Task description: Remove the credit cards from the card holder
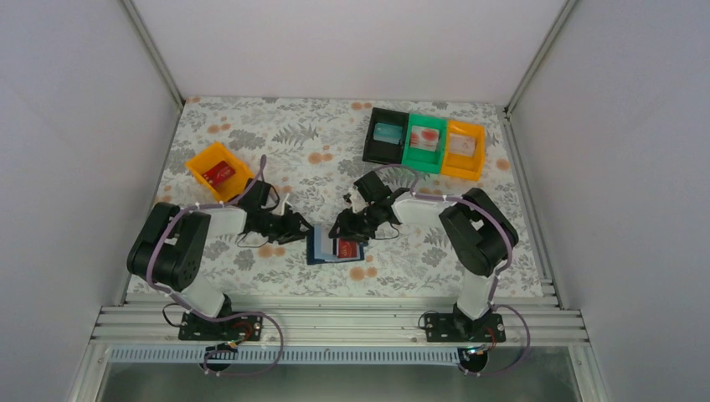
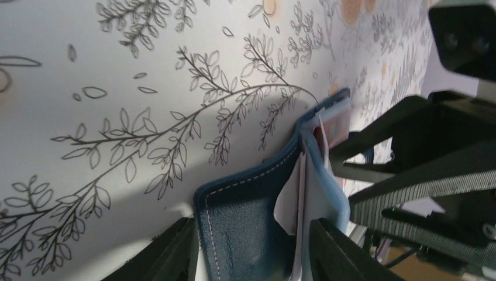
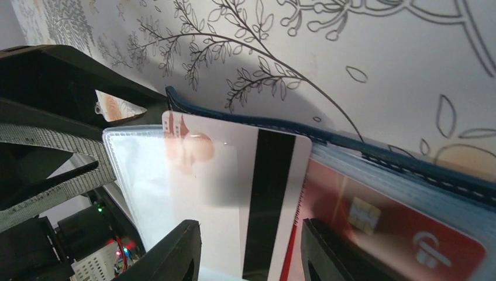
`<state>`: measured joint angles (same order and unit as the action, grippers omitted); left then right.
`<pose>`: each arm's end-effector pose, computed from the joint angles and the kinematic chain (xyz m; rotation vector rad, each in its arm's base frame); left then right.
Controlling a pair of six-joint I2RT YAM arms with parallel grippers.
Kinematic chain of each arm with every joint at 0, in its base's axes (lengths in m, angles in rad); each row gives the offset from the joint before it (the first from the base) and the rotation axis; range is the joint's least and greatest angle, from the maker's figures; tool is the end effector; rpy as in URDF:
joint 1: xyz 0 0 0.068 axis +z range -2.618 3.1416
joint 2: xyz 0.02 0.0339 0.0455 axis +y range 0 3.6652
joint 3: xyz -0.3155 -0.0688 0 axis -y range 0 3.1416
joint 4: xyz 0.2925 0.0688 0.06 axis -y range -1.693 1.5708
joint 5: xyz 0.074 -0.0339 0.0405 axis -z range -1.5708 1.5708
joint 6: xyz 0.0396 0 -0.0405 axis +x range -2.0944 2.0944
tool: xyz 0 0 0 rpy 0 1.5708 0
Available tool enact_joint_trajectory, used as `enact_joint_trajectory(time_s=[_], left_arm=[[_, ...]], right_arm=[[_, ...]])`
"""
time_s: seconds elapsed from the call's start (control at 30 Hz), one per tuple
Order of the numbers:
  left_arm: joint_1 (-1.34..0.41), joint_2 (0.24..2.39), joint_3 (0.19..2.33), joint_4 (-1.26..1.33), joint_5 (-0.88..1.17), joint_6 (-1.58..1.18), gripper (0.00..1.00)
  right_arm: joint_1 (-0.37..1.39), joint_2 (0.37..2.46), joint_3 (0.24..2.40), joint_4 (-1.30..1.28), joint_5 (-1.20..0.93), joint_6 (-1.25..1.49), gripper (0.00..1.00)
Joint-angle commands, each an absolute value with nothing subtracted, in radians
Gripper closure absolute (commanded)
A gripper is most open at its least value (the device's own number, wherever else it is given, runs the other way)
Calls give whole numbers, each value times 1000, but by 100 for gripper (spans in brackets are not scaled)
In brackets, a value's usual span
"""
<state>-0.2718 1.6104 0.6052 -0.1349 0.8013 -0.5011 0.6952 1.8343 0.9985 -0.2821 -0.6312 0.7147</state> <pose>0.2643 -0.1032 0.1217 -0.0617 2.7696 -1.3096 0.2839 0.2672 0.1461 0.1866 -2.8518 -1.1342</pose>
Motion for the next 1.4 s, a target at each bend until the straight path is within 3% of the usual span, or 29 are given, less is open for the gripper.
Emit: enact_joint_trajectory(time_s=[0.0, 0.13, 0.4, 0.63, 0.77, 0.93, 1.27, 1.37], left_arm=[[-273, 1605, 596, -106, 793, -488, 47], [-278, 1607, 584, -60, 828, -499, 36], [-295, 1591, 591, -18, 864, -501, 29], [-295, 1557, 570, 36, 900, -517, 12], [-307, 1608, 570, 55, 916, -528, 10], [-346, 1701, 620, 40, 922, -515, 29], [-370, 1728, 657, 25, 915, -489, 96], [-369, 1718, 661, 14, 908, -479, 98]], right_arm=[[703, 1878, 1016, -254, -642, 723, 55], [703, 1882, 1023, -222, -667, 735, 55], [703, 1866, 1019, -209, -671, 753, 57], [704, 1879, 1009, -233, -632, 748, 57], [704, 1895, 1011, -226, -631, 748, 57], [704, 1885, 1013, -207, -647, 756, 58], [700, 1847, 1024, -220, -663, 749, 59], [688, 1811, 1015, -243, -661, 726, 59]])
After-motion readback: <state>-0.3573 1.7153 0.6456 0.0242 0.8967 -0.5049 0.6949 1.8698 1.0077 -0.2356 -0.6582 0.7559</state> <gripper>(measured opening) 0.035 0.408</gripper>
